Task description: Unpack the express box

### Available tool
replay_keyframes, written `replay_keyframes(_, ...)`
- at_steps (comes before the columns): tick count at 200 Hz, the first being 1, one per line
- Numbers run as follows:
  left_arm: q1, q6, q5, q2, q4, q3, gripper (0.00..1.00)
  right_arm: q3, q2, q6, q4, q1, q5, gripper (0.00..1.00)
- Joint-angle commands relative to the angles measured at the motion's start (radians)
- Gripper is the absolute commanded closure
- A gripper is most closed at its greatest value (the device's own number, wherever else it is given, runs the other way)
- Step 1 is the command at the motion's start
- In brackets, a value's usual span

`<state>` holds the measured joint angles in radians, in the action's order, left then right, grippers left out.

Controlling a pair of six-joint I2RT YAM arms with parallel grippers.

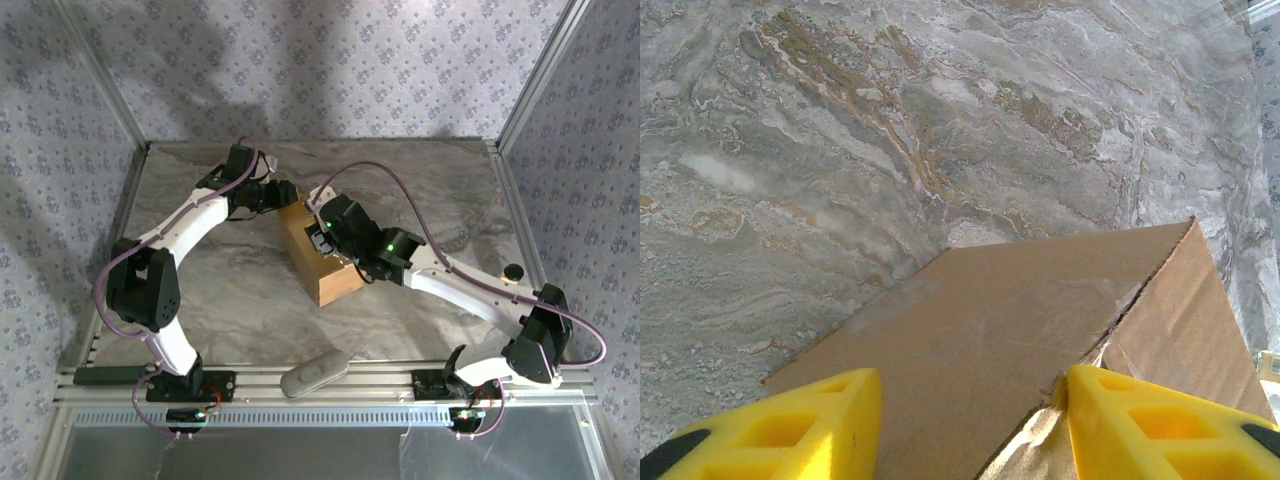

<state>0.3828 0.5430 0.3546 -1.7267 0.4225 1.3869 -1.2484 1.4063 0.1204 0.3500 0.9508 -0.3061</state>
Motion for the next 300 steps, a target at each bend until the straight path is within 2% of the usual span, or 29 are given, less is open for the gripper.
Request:
replay_keyframes(1,0.021,0.009,0.023,0.005,0.048,-0.001,0.50,-0.019,0.025,0.022,0.002,-0.004,0.032,0.65)
replay_keyframes(54,0.021,0.009,0.024,0.012,0.044,-0.008,0.50,-0.010,0.066,0.019,-0.042,-0.013,0.007,0.65)
replay_keyframes(88,0.020,0.008,0.023,0.014,0.045,-0.009,0.50,0.011,0.074,0.012,-0.100,-0.018,-0.014,0.74)
replay_keyframes(130,0.020,0.009,0.023,0.014,0.042,-0.014,0.51,0.021,0.092,0.012,-0.168,-0.044,-0.027,0.75)
replay_keyframes(156,0.021,0.009,0.023,0.015,0.042,-0.013,0.51,0.008,0.107,0.009,-0.183,-0.050,-0.023,0.92)
replay_keyframes(181,0.020,0.008,0.022,0.020,0.044,-0.011,0.51,0.007,0.105,0.007,-0.184,-0.049,-0.022,1.00)
replay_keyframes(300,0.010,0.046,-0.081,-0.034,0.128,0.004,0.55,0.158,-0.023,0.020,-0.223,0.007,-0.096,1.00)
